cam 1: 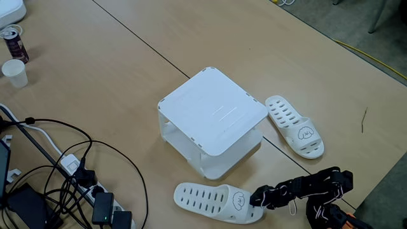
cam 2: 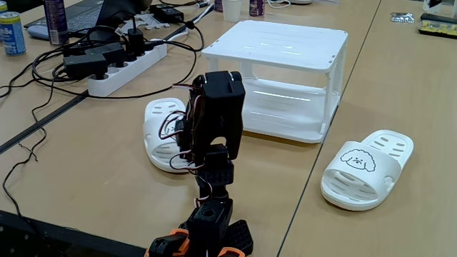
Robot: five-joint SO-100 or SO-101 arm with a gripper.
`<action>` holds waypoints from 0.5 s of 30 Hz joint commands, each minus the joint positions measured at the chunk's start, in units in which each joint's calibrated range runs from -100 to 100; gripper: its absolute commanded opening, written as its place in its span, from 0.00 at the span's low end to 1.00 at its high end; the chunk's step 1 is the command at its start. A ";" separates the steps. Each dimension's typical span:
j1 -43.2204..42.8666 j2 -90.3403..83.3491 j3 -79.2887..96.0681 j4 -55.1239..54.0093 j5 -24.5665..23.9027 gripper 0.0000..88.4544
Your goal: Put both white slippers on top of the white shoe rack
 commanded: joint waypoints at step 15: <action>-4.00 -16.36 12.64 0.02 0.42 0.01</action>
